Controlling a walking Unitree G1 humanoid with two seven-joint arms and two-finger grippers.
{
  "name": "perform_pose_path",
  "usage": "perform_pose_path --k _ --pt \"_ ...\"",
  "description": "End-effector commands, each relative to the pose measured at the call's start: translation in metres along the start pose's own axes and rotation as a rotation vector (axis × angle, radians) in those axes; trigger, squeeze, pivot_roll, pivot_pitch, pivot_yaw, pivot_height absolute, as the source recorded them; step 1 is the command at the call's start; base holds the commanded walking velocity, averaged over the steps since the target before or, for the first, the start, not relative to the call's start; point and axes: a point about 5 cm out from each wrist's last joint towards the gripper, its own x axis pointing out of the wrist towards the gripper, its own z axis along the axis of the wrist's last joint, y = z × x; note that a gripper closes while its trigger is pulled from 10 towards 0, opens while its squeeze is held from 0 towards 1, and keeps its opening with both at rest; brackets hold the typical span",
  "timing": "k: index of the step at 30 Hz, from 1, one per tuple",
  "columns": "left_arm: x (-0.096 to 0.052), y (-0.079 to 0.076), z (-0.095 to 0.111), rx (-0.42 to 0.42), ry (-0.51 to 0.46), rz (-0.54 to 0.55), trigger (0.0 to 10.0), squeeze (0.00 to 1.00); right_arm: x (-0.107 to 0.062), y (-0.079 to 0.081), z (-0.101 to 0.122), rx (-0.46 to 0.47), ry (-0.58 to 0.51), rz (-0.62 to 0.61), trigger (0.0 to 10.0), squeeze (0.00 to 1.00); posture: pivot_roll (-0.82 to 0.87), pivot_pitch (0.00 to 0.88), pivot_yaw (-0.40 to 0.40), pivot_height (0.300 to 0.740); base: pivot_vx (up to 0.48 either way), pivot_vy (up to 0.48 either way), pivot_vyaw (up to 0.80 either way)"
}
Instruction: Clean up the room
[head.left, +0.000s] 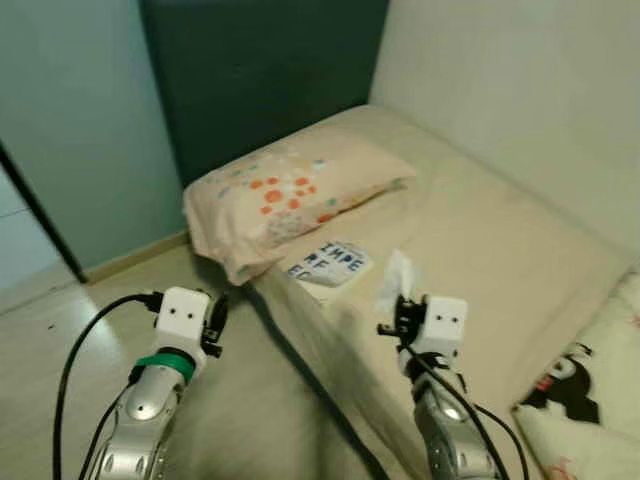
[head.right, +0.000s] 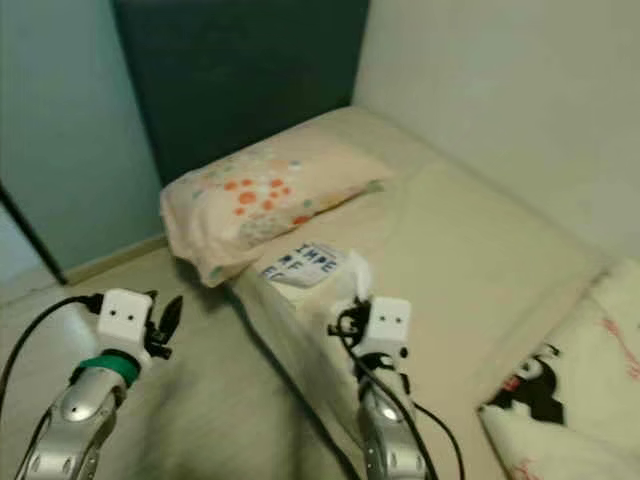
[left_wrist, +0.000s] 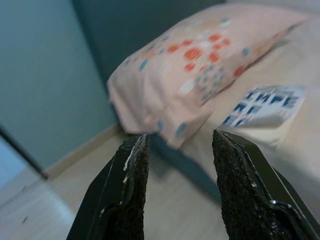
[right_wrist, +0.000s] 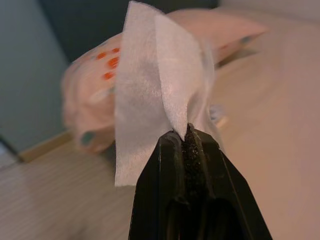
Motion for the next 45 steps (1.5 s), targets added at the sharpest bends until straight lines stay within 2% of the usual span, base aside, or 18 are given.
perform_pose_path --k 1,9,30,45 --pt "-0.005 -0.0014 -0.0113 -0.014 0.058 0.005 10.0 0.0 -0.0026 -0.0061 -0.0077 -0.008 0.037 -0.027 10.0 0.0 0.08 0.0 -0.016 0.74 0.0 0.0 0.8" --pt "-0.0048 0.0015 -0.0127 -0.016 0.069 0.018 10.0 0.0 -0.0021 -0.0071 -0.0095 -0.021 0.05 -0.026 10.0 0.0 0.08 0.0 -0.021 0.74 0.0 0.0 0.8" --pt "-0.0041 -0.005 -0.0129 -0.024 0.072 0.008 10.0 0.0 -0.0018 -0.0058 -0.0079 -0.016 0.053 0.012 10.0 0.0 0.07 0.0 -0.03 0.74 0.0 0.0 0.8" --pt "-0.0041 -0.0068 -0.0136 -0.03 0.076 0.004 10.0 0.0 -0.0009 -0.0083 -0.0082 -0.038 0.056 -0.011 10.0 0.0 0.07 0.0 -0.033 0.74 0.0 0.0 0.8"
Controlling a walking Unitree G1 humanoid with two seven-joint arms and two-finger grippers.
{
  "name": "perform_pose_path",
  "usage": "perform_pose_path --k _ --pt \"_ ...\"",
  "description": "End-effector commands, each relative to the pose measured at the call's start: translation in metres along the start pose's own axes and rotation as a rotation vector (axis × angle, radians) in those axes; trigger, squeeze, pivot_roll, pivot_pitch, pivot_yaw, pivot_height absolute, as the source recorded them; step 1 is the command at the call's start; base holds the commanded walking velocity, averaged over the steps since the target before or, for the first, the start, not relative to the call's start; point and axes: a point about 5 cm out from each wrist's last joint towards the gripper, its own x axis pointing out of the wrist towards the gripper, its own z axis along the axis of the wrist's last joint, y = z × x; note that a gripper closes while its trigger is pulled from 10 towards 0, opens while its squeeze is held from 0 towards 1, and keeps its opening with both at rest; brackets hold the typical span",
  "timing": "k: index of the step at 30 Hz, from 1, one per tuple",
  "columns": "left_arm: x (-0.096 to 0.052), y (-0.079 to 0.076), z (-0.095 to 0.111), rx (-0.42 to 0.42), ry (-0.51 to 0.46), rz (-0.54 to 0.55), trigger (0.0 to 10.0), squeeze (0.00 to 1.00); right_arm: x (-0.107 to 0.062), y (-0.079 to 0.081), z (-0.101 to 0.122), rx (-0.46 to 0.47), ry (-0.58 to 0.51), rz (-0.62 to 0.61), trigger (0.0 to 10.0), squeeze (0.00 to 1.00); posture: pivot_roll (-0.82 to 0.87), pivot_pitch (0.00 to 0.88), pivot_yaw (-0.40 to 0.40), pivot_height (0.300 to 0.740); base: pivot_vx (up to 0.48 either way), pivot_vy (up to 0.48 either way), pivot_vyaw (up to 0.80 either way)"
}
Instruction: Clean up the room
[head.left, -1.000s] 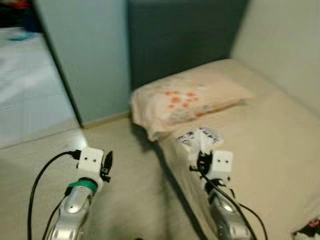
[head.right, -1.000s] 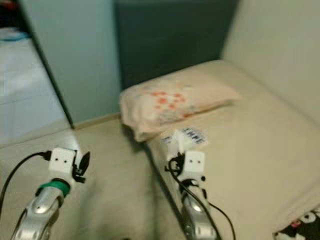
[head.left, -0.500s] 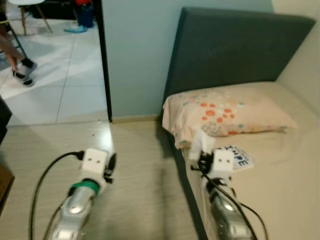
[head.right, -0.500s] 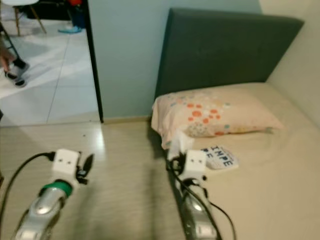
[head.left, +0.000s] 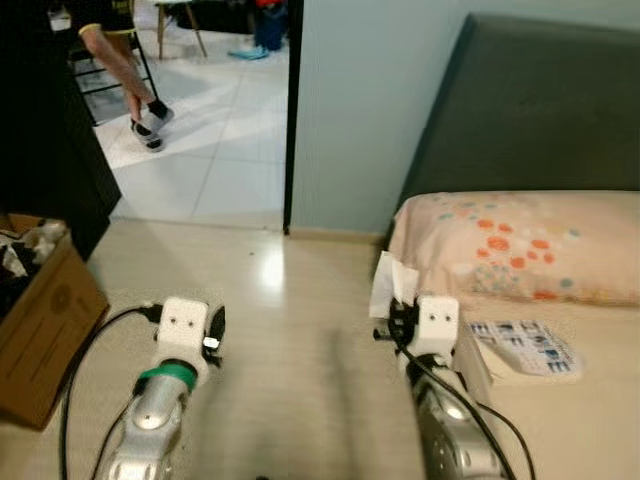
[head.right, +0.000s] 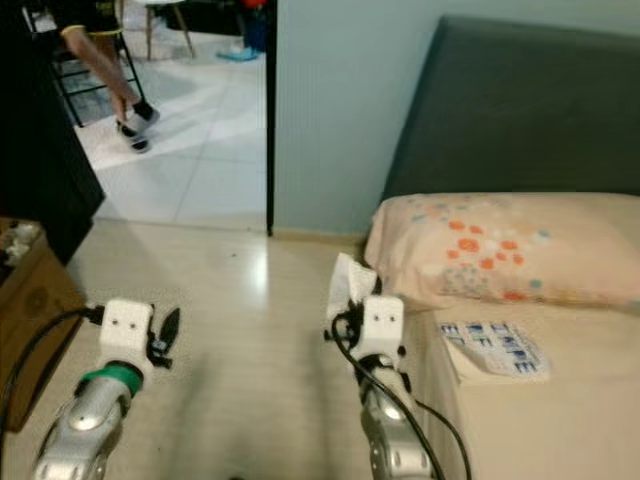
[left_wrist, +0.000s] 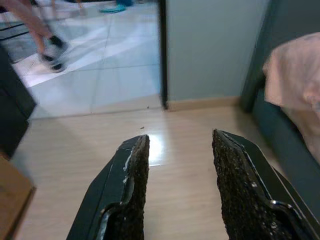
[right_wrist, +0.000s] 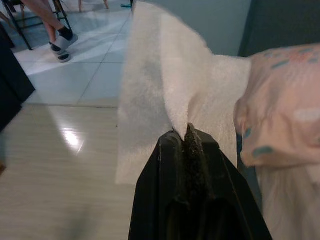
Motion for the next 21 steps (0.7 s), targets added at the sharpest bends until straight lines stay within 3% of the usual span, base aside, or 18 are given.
perform_pose_path --k 1,7,14,21 --pt "-0.0022 0.0014 -0.0065 -0.008 0.031 0.003 10.0 0.0 -0.0037 0.0005 -0.0091 0.006 0.036 -0.009 10.0 0.0 0.07 0.0 -0.033 0.74 0.0 0.0 0.8" --pt "-0.0022 -0.0009 -0.0131 -0.01 0.077 -0.019 10.0 0.0 -0.003 0.0016 -0.0099 0.008 0.04 -0.008 10.0 0.0 0.06 0.0 -0.032 0.74 0.0 0.0 0.8" --pt "-0.0008 0.0039 -0.0121 -0.001 0.064 0.007 10.0 0.0 -0.0013 0.002 -0.0096 0.001 0.041 -0.01 10.0 0.0 0.06 0.0 -0.037 0.74 0.0 0.0 0.8" --pt "0.0003 0.0067 -0.0121 0.001 0.063 0.041 10.0 0.0 0.0002 -0.0006 -0.0099 -0.024 0.058 0.005 10.0 0.0 0.06 0.003 -0.086 0.74 0.0 0.0 0.8"
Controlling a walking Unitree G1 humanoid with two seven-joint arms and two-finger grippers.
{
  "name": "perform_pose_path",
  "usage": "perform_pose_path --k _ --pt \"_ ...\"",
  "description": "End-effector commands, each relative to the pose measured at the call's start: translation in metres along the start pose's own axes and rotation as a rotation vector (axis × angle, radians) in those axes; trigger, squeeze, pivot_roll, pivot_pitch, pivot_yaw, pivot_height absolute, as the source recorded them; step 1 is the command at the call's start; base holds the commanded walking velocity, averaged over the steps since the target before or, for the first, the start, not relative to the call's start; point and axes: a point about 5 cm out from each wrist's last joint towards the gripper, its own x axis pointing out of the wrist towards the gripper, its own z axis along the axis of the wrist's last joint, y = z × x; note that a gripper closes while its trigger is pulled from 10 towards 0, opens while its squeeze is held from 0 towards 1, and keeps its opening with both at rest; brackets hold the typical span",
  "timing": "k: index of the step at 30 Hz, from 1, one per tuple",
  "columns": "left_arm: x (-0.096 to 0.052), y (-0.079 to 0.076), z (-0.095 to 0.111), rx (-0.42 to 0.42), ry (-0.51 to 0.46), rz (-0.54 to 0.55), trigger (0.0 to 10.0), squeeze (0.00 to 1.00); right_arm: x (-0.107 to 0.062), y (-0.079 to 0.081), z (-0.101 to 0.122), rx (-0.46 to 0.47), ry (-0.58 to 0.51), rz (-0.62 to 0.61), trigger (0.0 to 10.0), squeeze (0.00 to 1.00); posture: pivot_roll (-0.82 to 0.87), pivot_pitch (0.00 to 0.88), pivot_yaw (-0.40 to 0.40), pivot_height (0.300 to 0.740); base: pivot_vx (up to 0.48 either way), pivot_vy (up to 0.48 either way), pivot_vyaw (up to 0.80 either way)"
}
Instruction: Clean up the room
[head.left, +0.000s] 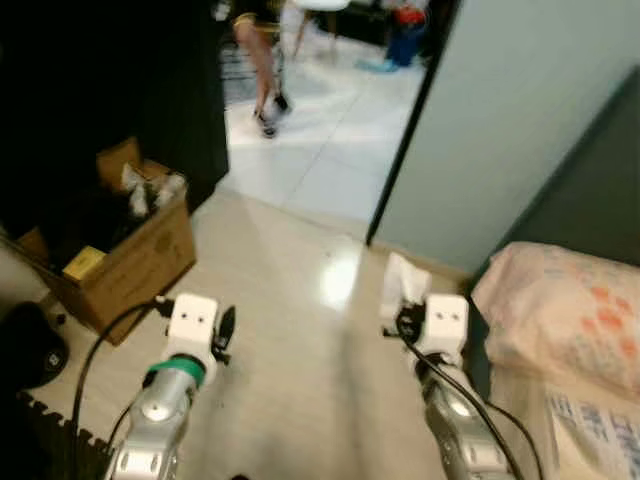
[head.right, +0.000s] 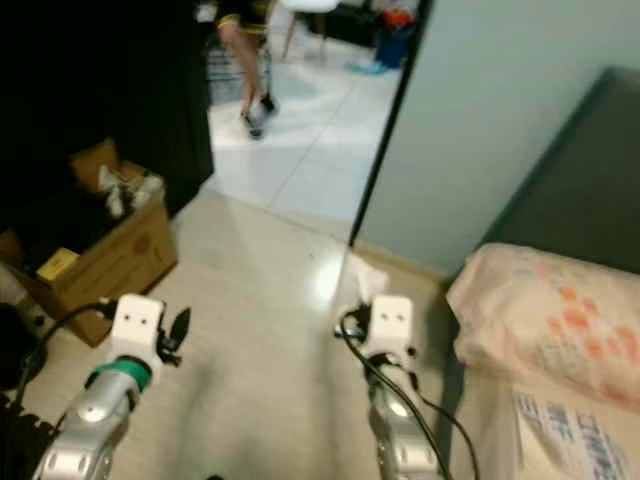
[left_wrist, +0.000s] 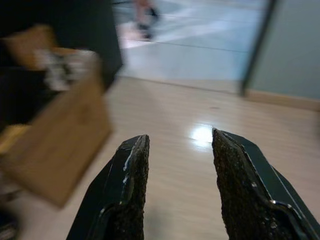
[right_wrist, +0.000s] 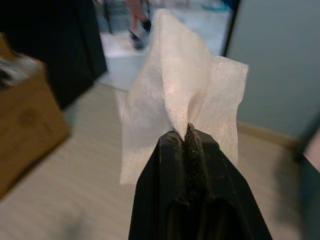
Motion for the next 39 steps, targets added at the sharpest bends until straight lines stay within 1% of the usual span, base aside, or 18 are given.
perform_pose_path --k 1,6,16,18,20,23,39 --pt "-0.003 -0.004 -0.006 -0.013 0.023 0.001 10.0 0.0 -0.004 -0.007 -0.013 -0.01 0.06 -0.015 10.0 0.0 0.06 0.005 -0.091 0.74 0.0 0.0 0.8" --pt "-0.003 -0.005 -0.007 -0.017 0.027 -0.005 10.0 0.0 -0.002 -0.007 -0.011 -0.017 0.059 -0.014 10.0 0.0 0.06 0.01 -0.091 0.74 0.0 0.0 0.8" --pt "-0.001 -0.01 0.0 -0.015 -0.013 -0.038 10.0 0.0 -0.004 -0.005 -0.013 -0.007 0.058 -0.018 10.0 0.0 0.06 0.012 -0.086 0.74 0.0 0.0 0.74" --pt "-0.001 -0.011 0.001 -0.019 -0.017 -0.041 10.0 0.0 -0.004 -0.004 -0.013 0.001 0.054 -0.02 10.0 0.0 0.06 0.012 -0.086 0.74 0.0 0.0 0.0" --pt "0.0 -0.012 0.004 -0.039 -0.03 -0.054 10.0 0.0 -0.004 -0.007 -0.014 0.023 0.065 -0.034 10.0 0.0 0.06 0.012 -0.086 0.74 0.0 0.0 0.0" --pt "0.0 -0.013 0.005 -0.05 -0.036 -0.063 10.0 0.0 -0.004 -0.009 -0.014 0.028 0.071 -0.039 10.0 0.0 0.06 0.012 -0.086 0.74 0.0 0.0 0.0" --pt "-0.001 -0.013 0.005 -0.06 -0.035 -0.078 10.0 0.0 -0.005 -0.01 -0.015 0.04 0.076 -0.049 10.0 0.0 0.05 0.019 -0.076 0.74 0.315 0.0 0.0"
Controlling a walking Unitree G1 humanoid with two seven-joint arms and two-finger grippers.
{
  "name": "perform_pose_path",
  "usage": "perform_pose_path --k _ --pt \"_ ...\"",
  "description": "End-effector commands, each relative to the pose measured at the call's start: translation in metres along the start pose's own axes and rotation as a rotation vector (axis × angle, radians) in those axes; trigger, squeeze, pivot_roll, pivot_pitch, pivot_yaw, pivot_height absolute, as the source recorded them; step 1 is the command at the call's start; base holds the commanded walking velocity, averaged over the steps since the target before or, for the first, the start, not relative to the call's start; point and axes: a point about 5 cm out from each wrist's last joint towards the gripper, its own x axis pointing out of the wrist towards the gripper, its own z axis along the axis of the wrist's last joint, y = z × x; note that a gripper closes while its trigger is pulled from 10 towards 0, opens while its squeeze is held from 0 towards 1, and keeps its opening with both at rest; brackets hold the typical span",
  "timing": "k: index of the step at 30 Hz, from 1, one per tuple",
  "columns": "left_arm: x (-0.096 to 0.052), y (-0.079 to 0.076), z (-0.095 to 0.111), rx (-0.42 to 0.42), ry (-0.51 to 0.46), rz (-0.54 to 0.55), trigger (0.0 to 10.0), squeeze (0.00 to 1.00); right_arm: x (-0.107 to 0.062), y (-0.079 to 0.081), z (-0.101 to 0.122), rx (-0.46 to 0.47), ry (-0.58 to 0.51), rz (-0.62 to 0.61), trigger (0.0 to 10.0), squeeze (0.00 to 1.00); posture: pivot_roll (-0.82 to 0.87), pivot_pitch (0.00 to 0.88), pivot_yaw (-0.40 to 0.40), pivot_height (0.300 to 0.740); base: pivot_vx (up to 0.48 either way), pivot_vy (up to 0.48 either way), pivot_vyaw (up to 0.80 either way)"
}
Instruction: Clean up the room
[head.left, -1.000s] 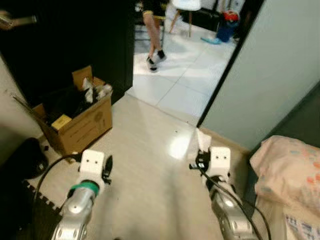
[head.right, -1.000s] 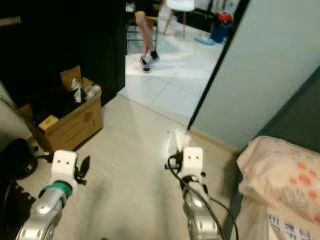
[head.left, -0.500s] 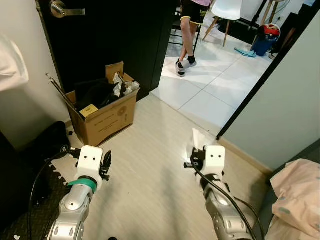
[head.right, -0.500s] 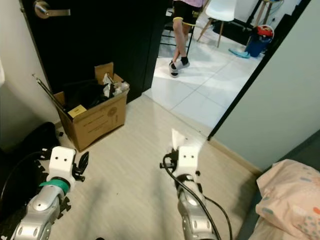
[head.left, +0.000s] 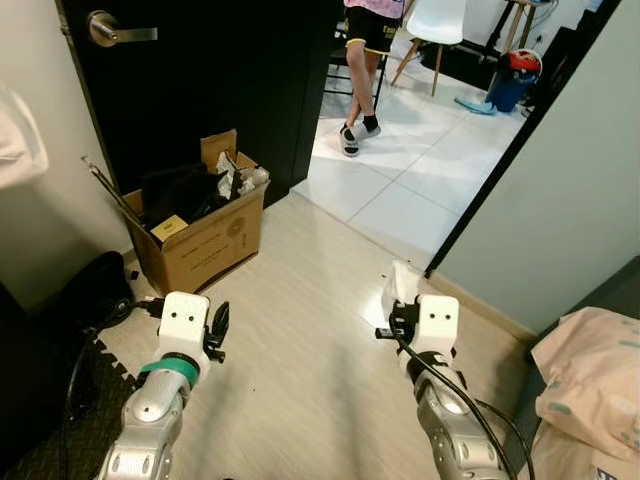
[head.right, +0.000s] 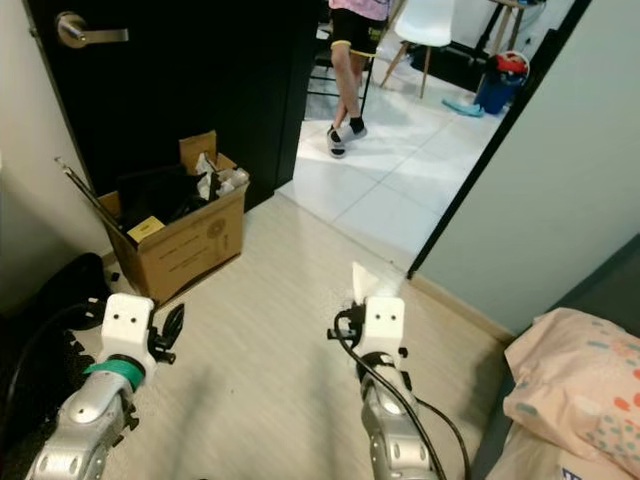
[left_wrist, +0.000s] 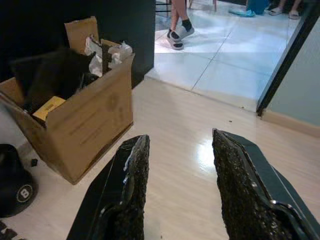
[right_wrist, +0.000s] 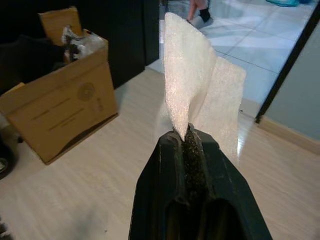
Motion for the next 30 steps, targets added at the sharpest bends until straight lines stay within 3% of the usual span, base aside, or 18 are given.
perform_pose_path --k 1,30 --pt "-0.0023 0.0019 -0.0021 -0.002 0.007 0.005 10.0 0.0 -0.0014 -0.001 -0.0041 0.02 0.022 -0.011 10.0 0.0 0.05 0.019 -0.076 0.74 0.345 0.0 0.0" --pt "-0.0032 0.0023 -0.0017 -0.014 0.005 -0.005 10.0 0.0 -0.0007 -0.0013 -0.0048 0.027 0.029 -0.014 10.0 0.0 0.06 0.017 -0.076 0.74 0.354 0.0 0.0"
